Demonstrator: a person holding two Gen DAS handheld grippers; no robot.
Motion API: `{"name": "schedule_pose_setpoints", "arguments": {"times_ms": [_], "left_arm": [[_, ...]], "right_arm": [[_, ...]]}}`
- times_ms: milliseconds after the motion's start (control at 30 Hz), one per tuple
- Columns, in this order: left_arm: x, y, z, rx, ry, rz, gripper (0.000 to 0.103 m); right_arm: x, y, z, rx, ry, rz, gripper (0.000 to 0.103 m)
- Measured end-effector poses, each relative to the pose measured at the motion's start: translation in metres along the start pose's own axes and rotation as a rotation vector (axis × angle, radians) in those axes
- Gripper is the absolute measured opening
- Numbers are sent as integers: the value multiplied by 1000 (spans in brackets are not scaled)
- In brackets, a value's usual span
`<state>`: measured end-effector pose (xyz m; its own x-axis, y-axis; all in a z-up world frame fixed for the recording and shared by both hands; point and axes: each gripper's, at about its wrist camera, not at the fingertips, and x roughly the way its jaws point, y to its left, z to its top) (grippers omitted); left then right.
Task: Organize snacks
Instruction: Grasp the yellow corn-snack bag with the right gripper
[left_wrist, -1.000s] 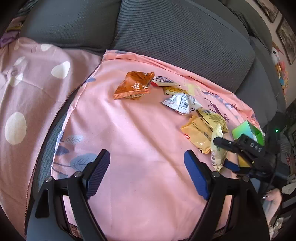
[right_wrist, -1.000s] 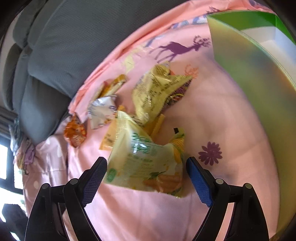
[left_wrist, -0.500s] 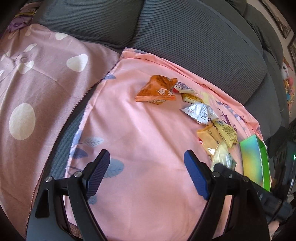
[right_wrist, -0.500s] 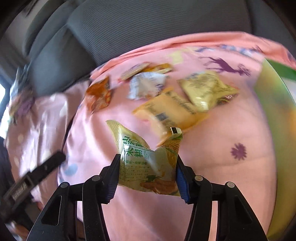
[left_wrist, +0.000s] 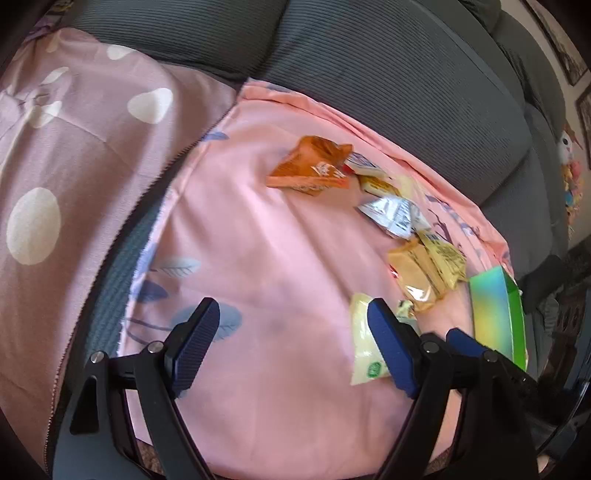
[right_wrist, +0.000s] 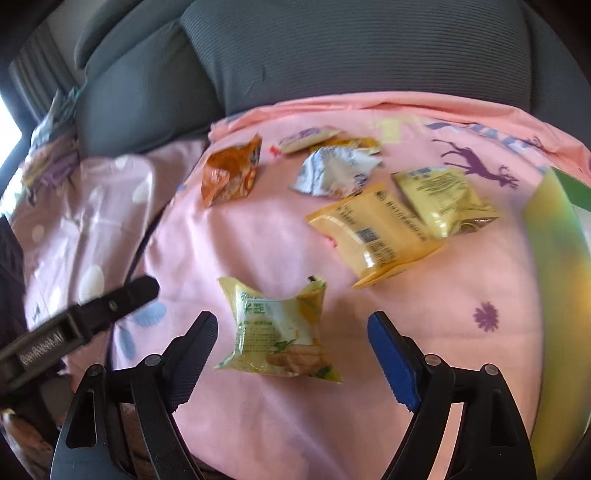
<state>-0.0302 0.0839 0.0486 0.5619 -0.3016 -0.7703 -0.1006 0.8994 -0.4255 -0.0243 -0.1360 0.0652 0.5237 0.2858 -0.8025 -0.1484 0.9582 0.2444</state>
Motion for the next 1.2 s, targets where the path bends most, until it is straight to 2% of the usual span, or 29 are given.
{"name": "schedule_pose_setpoints", "arguments": {"times_ms": [167, 233, 367, 500, 567, 633, 733, 800, 933, 1033, 1200], "left_arm": [[6, -17, -7, 47, 34, -50, 80], [11, -25, -11, 69, 58, -83, 76], [21, -41, -19, 114, 88, -101, 70], [30, -52, -27, 156, 121, -124, 60], [35, -55, -30, 162, 135, -130, 52], [40, -56, -31, 156, 153, -131, 38], [46, -54, -34, 144, 172, -152, 28], [48, -55, -35, 144, 167, -148, 28], [46, -60, -36, 185, 139, -145, 22], [39, -64, -37, 207, 113, -162, 22], [17, -70, -36, 253, 22, -208, 22]], "right_arm": [[-9, -24, 5, 166, -46, 127, 84], [-3, -29, 6, 209, -34, 144, 84], [18, -35, 5, 260, 20, 168, 84], [30, -34, 4, 263, 50, 204, 78], [36, -30, 3, 248, 60, 205, 73], [41, -27, 3, 239, 71, 207, 69], [51, -24, 2, 235, 91, 219, 63], [58, -22, 0, 234, 114, 234, 59], [57, -15, -2, 201, 95, 201, 58], [52, -17, -3, 213, 84, 220, 57], [28, -10, 0, 176, -10, 215, 57]]}}
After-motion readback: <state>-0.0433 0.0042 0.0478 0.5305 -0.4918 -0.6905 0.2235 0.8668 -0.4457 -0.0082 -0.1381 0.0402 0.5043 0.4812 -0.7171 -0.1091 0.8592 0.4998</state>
